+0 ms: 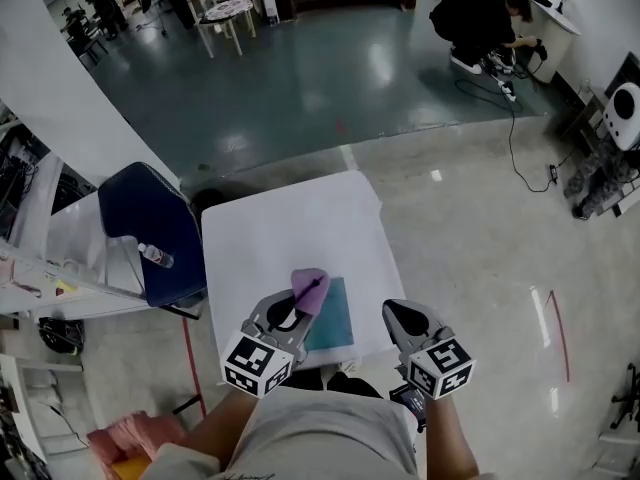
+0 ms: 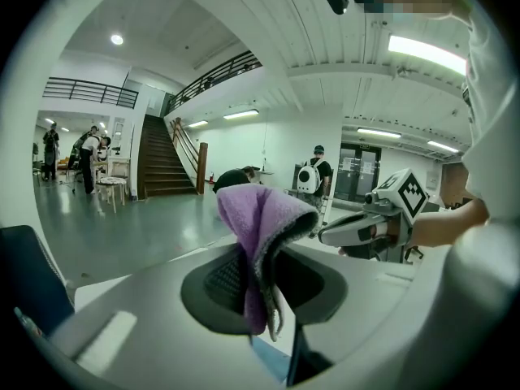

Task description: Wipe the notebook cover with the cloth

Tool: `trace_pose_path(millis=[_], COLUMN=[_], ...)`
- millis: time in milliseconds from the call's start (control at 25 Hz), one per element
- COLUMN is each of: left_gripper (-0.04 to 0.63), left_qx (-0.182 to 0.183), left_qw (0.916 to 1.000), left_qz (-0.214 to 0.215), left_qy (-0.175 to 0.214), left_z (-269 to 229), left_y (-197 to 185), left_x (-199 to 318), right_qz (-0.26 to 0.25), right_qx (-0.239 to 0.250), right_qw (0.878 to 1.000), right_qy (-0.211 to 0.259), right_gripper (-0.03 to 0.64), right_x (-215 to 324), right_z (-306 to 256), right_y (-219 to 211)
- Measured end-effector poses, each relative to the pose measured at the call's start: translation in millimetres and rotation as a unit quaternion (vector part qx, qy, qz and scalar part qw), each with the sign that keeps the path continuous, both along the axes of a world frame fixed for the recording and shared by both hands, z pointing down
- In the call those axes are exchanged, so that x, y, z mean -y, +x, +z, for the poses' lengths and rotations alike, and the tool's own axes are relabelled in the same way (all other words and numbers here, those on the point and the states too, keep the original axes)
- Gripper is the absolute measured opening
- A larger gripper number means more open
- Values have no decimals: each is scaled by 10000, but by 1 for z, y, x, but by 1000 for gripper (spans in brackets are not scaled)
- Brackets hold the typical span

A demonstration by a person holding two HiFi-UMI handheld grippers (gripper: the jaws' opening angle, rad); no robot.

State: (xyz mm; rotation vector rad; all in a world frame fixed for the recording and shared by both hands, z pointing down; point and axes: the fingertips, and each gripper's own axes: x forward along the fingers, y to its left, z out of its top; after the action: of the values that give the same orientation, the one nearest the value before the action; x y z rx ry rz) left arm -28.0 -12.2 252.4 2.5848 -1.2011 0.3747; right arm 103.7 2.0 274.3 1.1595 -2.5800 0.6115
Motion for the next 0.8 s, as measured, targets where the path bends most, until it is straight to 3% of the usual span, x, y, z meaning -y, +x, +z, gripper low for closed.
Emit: trace_pose_path(millis=[800], left_gripper=[77], left_qx=[257], left_qw=[9992], left_qz=[130], left_qy=[-279], left_z=[29], left_y=[-30], left_x=[16], right_qz=[366], right_qx=[-111], right_qw=[9991], right_qy=[-206], right_gripper=[14], right_x=[10], right_z=[22], right_y=[-5])
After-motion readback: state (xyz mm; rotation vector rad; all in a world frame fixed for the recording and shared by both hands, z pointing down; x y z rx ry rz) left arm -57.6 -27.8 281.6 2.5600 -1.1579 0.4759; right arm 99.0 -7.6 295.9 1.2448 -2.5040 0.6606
